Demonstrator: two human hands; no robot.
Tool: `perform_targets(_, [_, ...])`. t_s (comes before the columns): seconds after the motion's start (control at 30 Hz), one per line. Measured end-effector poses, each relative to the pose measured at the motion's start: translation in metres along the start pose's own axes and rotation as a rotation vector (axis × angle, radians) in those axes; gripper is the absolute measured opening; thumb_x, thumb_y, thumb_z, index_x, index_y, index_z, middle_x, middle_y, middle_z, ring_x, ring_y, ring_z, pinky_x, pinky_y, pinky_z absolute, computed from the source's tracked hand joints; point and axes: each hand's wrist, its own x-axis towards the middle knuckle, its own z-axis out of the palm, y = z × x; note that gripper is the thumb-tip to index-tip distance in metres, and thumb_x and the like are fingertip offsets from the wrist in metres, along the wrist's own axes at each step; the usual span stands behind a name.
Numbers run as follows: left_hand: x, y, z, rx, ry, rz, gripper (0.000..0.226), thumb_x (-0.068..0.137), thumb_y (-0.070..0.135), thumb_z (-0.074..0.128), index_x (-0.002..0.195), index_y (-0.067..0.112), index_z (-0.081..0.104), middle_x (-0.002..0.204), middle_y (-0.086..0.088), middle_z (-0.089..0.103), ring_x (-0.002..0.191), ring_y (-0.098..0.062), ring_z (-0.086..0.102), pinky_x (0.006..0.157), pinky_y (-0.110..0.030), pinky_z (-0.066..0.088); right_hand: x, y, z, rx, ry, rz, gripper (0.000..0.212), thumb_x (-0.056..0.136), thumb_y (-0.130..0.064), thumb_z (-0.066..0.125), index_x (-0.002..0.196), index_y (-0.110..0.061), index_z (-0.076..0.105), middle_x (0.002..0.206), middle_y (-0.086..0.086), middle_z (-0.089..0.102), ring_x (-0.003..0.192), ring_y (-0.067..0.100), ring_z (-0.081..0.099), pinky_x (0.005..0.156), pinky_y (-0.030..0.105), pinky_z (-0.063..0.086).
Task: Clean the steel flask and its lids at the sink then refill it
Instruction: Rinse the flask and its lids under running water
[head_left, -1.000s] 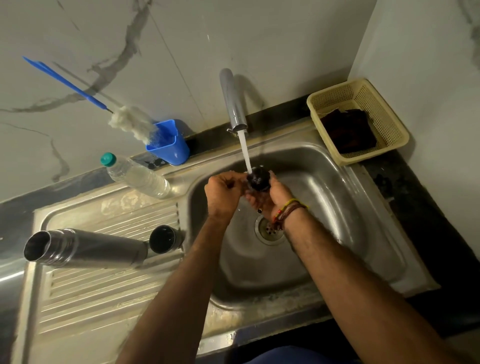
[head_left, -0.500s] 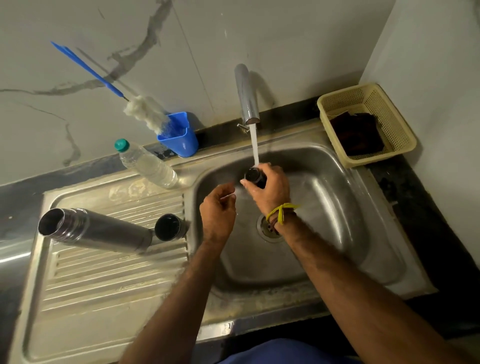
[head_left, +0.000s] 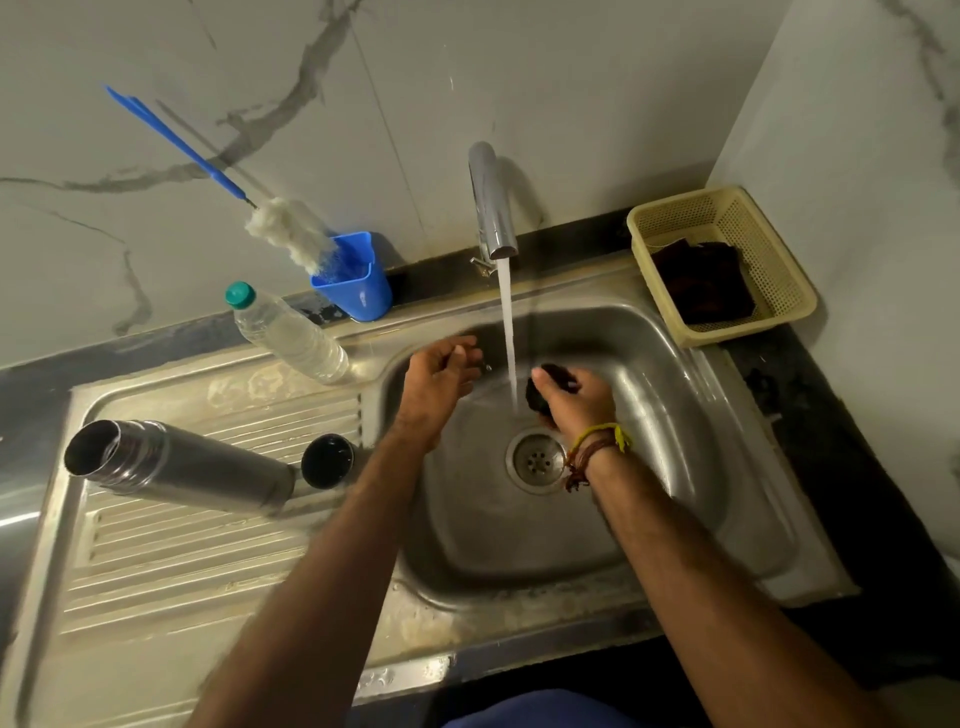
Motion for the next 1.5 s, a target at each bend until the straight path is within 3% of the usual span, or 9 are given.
perform_targets(0.13, [-0.001,-0.009,0.002,-0.018,0.026,0.013,0.027,0.107,0.016,0.046,0.125,0.012,0.065,0.118,-0.005,0.071,0.107,-0.019,0.070,0.098,-0.044,0.056,-0.005,-0.021,0.019,-0.197,-0.020,-0.457,0.039,0.085,-0.033,0.078,0.117,-0.014,0.068,0.105,-0.001,0.071,0.095,0.011,0.065,0.080,0.022,0.054])
perform_targets(0.3, [0.015,0.012,-0.005,0.024,-0.011,0.053,0.037,0.108,0.018,0.044,0.144,0.022,0.054,0.147,-0.001,0.055,0.135,-0.017,0.051,0.115,-0.044,0.043,0.006,-0.020,0.035,-0.316,-0.024,-0.260,0.037,0.090,-0.041,0.070,0.109,-0.010,0.071,0.105,0.011,0.073,0.100,0.029,0.068,0.089,0.040,0.056])
perform_targets(0.43, [0.042,0.051,-0.005,0.002,-0.116,0.020,0.061,0.103,0.000,0.043,0.159,0.019,0.029,0.164,-0.001,0.033,0.150,-0.018,0.032,0.122,-0.040,0.030,-0.001,-0.004,0.022,-0.254,0.076,-0.187,0.042,0.086,-0.045,0.074,0.107,-0.009,0.072,0.105,0.012,0.073,0.098,0.029,0.069,0.087,0.037,0.056])
perform_targets(0.7, [0.063,0.056,0.019,0.025,-0.159,0.013,0.053,0.094,-0.012,0.043,0.143,0.005,0.053,0.143,-0.019,0.056,0.136,-0.038,0.048,0.118,-0.057,0.034,-0.010,0.009,-0.017,-0.294,0.046,-0.191,0.034,0.079,-0.020,0.082,0.109,-0.009,0.069,0.095,0.001,0.065,0.091,0.021,0.064,0.076,0.026,0.048])
perform_targets(0.83, [0.062,0.070,0.022,0.128,-0.257,0.071,0.051,0.095,-0.015,0.041,0.141,0.002,0.053,0.139,-0.016,0.057,0.124,-0.027,0.057,0.110,-0.045,0.045,-0.016,0.009,-0.017,-0.326,0.015,-0.267,0.038,0.077,-0.023,0.082,0.111,-0.013,0.068,0.098,0.001,0.068,0.095,0.022,0.067,0.078,0.030,0.055])
perform_targets(0.9, [0.063,0.064,0.016,0.100,-0.274,0.084,0.068,0.092,-0.019,0.041,0.155,0.008,0.035,0.157,-0.010,0.045,0.143,-0.022,0.044,0.111,-0.033,0.047,-0.025,0.002,-0.013,-0.319,0.061,-0.453,0.044,0.079,-0.037,0.078,0.114,-0.012,0.066,0.104,0.003,0.067,0.095,0.019,0.065,0.080,0.033,0.059])
perform_targets(1.07, [0.010,0.033,0.003,0.178,-0.064,0.225,0.077,0.096,-0.013,0.045,0.160,0.023,0.024,0.164,-0.004,0.033,0.150,-0.015,0.032,0.118,-0.038,0.039,-0.035,-0.008,-0.009,-0.367,0.100,-0.721,0.049,0.080,-0.031,0.081,0.119,-0.009,0.062,0.116,0.011,0.056,0.098,0.013,0.055,0.079,0.007,0.046])
perform_targets(1.3, [-0.090,-0.029,-0.048,0.184,0.243,0.335,0.047,0.098,0.001,0.059,0.140,0.024,0.057,0.135,0.008,0.063,0.124,-0.005,0.061,0.104,-0.023,0.049,-0.054,0.003,-0.003,-0.529,0.034,-0.684,0.051,0.071,-0.029,0.086,0.111,-0.012,0.061,0.112,0.010,0.057,0.096,0.014,0.054,0.079,0.025,0.048])
perform_targets(1.5, [-0.133,-0.060,-0.089,0.212,0.480,0.367,0.036,0.094,-0.001,0.064,0.127,0.013,0.067,0.116,0.005,0.070,0.103,-0.006,0.067,0.096,-0.031,0.056,-0.072,0.004,-0.003,-0.643,-0.015,-0.677,0.057,0.069,-0.033,0.089,0.116,-0.011,0.065,0.116,0.014,0.056,0.104,0.033,0.058,0.090,0.038,0.048])
